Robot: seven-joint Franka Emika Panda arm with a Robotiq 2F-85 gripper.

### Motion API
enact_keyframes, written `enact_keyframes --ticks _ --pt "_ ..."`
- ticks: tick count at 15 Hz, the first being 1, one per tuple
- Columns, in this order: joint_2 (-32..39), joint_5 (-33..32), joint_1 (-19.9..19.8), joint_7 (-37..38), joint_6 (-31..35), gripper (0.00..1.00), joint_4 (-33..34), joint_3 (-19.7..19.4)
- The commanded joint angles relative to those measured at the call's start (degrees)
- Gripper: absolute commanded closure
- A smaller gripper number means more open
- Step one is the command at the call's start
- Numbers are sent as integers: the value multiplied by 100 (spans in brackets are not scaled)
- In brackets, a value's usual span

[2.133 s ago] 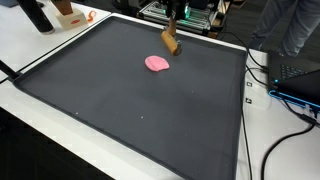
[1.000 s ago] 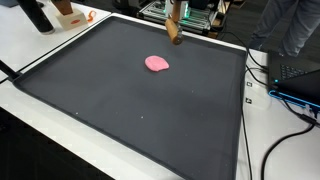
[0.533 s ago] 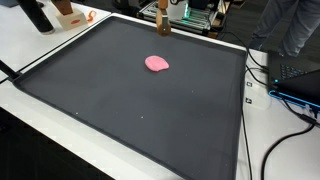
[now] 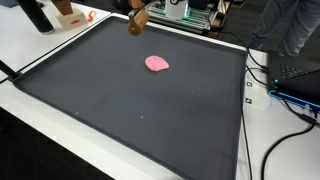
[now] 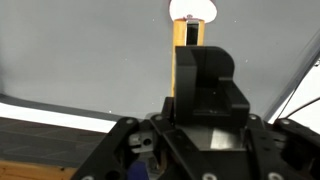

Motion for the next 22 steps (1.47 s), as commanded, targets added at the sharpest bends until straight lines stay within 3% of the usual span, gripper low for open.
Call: enact_keyframes --ticks 1,8,22 --pt "208 438 -153 -248 -107 76 17 -201" --pt "704 1349 -466 -1088 -75 76 -91 -449" --pt "1329 1727 -1076 -1929 -86 76 -186 -468"
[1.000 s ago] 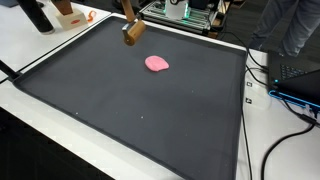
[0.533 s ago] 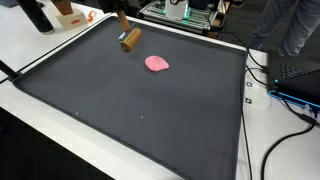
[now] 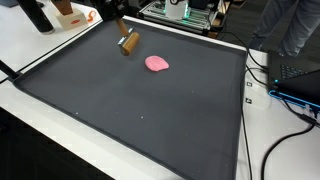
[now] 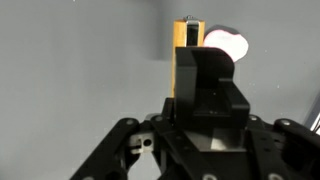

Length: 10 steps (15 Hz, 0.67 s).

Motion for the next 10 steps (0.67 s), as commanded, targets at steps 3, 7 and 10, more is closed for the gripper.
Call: enact_keyframes --ticks 3,7,10 --pt "81 194 -151 -179 -36 76 -62 45" --pt "127 173 -153 -147 -10 76 -92 80" --pt "96 129 -139 -103 25 76 -117 109"
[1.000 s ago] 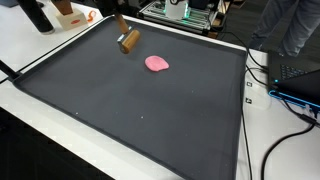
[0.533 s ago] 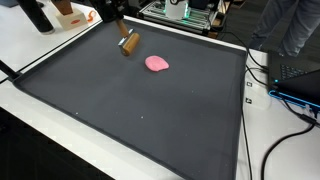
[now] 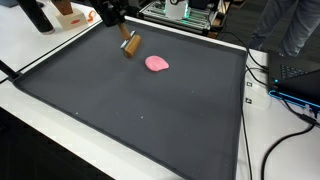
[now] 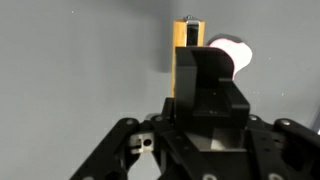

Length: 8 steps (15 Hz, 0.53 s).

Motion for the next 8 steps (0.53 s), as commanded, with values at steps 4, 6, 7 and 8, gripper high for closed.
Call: enact_keyframes --ticks 4,6,7,8 --pt "-155 2 -37 6 63 76 -104 116" --pt "-181 -90 -10 74 95 76 -111 145" --pt "-192 -108 -1 92 94 76 -110 161" --pt "-208 -112 9 98 89 76 -109 178"
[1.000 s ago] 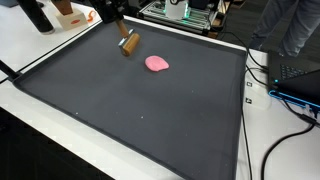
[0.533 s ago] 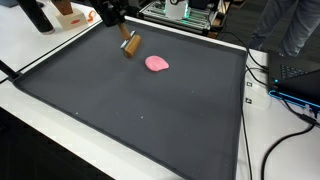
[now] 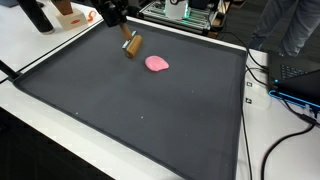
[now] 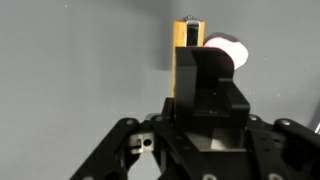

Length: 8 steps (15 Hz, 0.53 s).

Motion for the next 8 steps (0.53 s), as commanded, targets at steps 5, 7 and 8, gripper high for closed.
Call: enact_keyframes --ticks 5,7,8 --pt "-352 -155 87 269 11 76 -82 177" --pt "-480 -277 140 366 -7 76 -73 231" --pt "-544 -364 172 469 -10 76 -64 257"
